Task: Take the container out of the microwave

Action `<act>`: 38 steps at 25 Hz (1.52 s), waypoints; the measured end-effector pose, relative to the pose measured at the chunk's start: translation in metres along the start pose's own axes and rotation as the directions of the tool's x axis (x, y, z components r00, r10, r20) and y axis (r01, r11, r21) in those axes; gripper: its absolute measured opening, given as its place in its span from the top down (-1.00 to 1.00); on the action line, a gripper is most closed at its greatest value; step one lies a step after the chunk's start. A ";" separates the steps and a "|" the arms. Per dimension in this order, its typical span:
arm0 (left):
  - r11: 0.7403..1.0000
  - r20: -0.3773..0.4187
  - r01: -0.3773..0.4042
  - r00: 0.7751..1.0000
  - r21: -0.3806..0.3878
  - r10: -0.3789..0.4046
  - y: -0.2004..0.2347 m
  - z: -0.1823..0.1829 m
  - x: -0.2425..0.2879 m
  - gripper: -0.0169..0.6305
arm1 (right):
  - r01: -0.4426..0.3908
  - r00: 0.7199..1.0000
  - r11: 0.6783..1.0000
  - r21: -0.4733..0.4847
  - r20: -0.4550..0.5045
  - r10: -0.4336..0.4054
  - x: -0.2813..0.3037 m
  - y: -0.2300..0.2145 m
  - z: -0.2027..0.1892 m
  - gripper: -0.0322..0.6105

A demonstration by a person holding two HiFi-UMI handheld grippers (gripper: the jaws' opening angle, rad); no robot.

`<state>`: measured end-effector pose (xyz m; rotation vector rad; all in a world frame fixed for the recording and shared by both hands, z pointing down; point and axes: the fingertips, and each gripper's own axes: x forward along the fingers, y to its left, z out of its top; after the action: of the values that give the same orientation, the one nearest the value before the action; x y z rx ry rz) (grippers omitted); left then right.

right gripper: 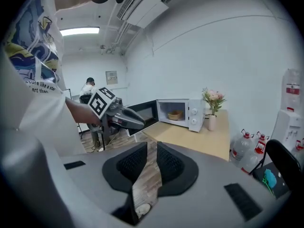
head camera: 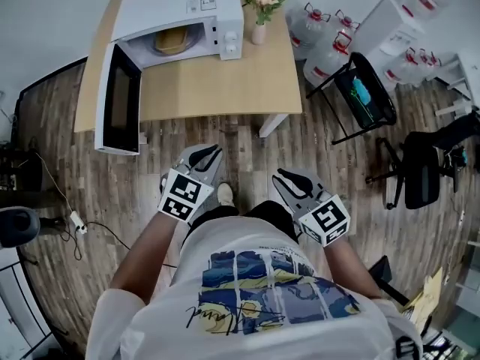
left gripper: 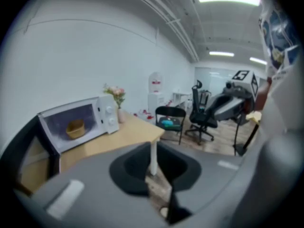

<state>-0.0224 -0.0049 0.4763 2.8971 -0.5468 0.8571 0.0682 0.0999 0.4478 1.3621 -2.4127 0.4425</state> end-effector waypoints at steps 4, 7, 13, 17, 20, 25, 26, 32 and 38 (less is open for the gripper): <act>0.990 -0.081 -0.121 0.989 0.075 0.127 0.092 -0.002 0.032 0.82 | -0.025 1.000 1.000 0.009 -0.002 0.025 0.029 -0.031 0.020 0.73; 0.968 -0.142 -0.205 0.964 0.142 0.225 0.157 -0.002 0.053 0.81 | -0.060 0.998 0.998 0.022 -0.017 0.061 0.044 -0.064 0.024 0.74; 0.910 -0.290 -0.331 0.871 0.248 0.396 0.282 -0.004 0.093 0.79 | -0.143 0.989 0.989 -0.025 -0.040 0.142 0.068 -0.151 0.052 0.75; 0.853 -0.368 -0.338 0.793 0.398 0.486 0.345 -0.005 0.117 0.75 | -0.173 0.982 0.985 -0.027 -0.077 0.170 0.079 -0.204 0.055 0.77; 0.817 -0.421 -0.295 0.742 0.495 0.523 0.370 -0.018 0.133 0.70 | -0.191 0.976 0.981 -0.010 -0.105 0.189 0.084 -0.226 0.050 0.77; 0.772 -0.465 -0.215 0.692 0.598 0.552 0.393 -0.039 0.154 0.67 | -0.218 0.964 0.976 -0.003 -0.158 0.215 0.089 -0.252 0.046 0.77; 0.763 -0.469 -0.208 0.682 0.612 0.562 0.398 -0.043 0.156 0.66 | -0.221 0.962 0.975 -0.005 -0.166 0.217 0.090 -0.257 0.045 0.77; 0.737 -0.489 -0.166 0.651 0.655 0.581 0.413 -0.057 0.170 0.63 | -0.223 0.955 0.975 -0.006 -0.202 0.218 0.094 -0.285 0.043 0.78; 0.728 -0.512 -0.115 0.637 0.676 0.576 0.414 -0.058 0.182 0.71 | -0.247 0.947 0.969 -0.006 -0.211 0.240 0.105 -0.294 0.046 0.79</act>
<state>-0.0576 -0.4393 0.6101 2.5334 -0.9169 2.4575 0.2652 -0.1447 0.4827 0.9525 -2.4073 0.5752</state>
